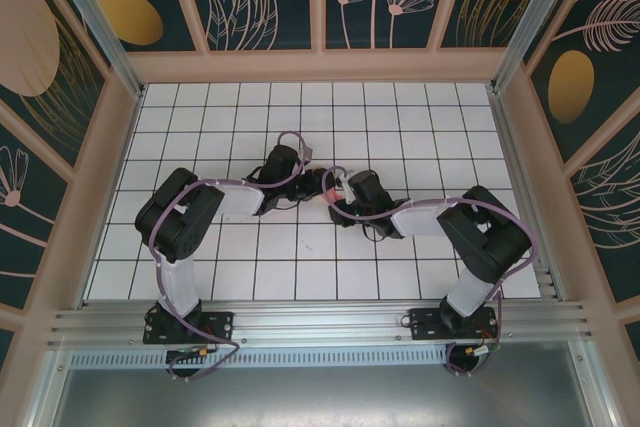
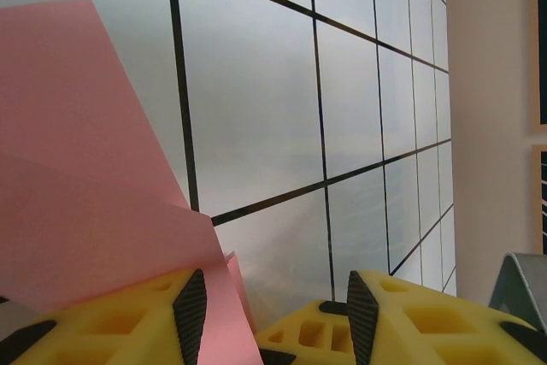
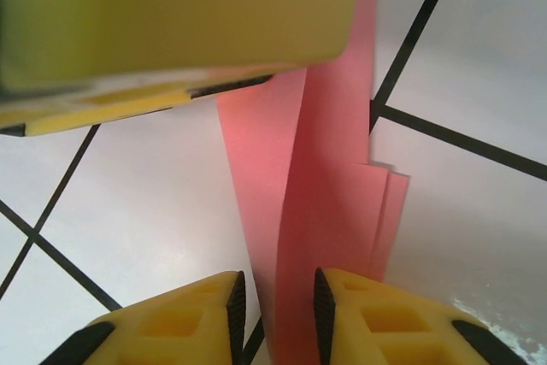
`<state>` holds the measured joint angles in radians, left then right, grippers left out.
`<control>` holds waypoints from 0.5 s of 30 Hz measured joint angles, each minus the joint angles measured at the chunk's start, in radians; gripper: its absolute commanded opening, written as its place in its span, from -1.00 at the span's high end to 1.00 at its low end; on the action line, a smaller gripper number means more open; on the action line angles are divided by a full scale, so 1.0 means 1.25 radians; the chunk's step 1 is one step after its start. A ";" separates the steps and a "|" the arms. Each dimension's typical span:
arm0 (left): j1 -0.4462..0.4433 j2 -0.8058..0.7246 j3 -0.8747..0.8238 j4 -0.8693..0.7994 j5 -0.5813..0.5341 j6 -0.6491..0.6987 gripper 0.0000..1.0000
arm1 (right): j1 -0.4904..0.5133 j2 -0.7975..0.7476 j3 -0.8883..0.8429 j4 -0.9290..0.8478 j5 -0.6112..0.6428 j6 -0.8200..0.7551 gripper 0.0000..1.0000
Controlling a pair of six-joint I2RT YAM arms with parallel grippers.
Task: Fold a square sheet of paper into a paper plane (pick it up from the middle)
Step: Fold the wing for the fifth time at the center of the table.
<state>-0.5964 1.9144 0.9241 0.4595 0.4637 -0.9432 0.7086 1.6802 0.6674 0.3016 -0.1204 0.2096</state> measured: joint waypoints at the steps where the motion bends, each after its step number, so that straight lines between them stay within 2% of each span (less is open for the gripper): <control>1: 0.000 0.000 0.000 0.000 0.000 0.000 0.00 | 0.000 0.000 0.000 0.001 -0.002 0.000 0.66; 3: 0.000 0.000 0.000 0.000 0.000 0.000 0.00 | -0.001 0.000 0.000 0.001 -0.008 0.003 0.86; 6: 0.000 0.000 0.000 0.000 0.000 0.000 -0.01 | -0.003 0.000 0.000 0.001 -0.019 0.012 0.97; 15: 0.000 0.000 0.000 0.000 0.001 0.000 -0.04 | -0.011 0.000 -0.011 0.049 -0.126 0.102 1.00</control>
<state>-0.5961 1.9141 0.9241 0.4595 0.4652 -0.9428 0.6952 1.6806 0.6537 0.3630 -0.2783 0.3367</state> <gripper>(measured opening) 0.518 0.050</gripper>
